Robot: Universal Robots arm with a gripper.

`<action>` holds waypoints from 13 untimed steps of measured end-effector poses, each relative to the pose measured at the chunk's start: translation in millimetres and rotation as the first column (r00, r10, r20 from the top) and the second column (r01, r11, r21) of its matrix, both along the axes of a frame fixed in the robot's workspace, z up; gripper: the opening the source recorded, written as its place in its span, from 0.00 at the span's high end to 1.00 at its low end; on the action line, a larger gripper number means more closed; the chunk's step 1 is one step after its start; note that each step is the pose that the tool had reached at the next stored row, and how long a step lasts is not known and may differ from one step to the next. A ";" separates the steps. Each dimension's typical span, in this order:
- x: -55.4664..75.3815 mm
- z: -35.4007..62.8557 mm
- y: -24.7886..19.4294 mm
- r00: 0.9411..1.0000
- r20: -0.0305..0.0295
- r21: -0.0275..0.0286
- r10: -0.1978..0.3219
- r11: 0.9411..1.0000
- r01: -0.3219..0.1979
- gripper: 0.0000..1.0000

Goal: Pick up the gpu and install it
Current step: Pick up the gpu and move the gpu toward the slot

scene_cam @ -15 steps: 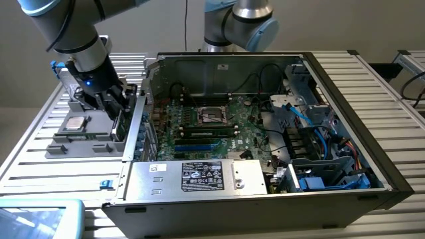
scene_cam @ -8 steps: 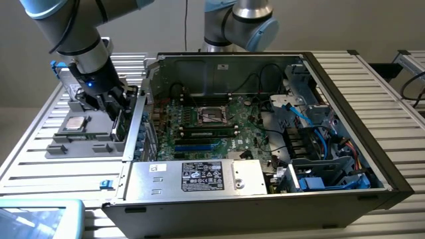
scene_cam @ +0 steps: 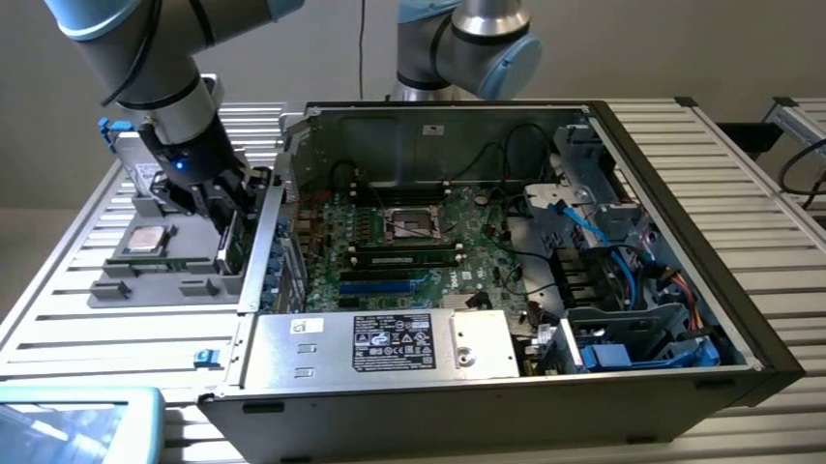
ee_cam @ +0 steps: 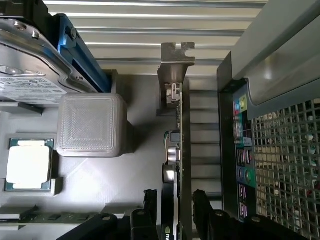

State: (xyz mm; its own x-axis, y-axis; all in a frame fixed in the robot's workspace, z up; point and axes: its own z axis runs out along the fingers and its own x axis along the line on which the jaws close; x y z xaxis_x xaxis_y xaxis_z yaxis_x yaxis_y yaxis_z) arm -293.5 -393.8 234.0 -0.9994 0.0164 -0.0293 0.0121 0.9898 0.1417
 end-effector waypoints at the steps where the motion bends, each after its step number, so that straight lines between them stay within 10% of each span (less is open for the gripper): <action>1: 0.1 -1.2 0.7 1.000 -0.001 0.000 0.000 1.000 0.000 0.56; 13: 0.6 -8.6 5.8 1.000 -0.012 -0.006 0.001 1.000 -0.001 0.56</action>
State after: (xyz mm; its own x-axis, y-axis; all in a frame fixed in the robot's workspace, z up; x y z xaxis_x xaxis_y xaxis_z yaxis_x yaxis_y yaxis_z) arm -293.0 -388.0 225.4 -0.9997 0.0150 -0.0177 0.0125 0.9906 0.1361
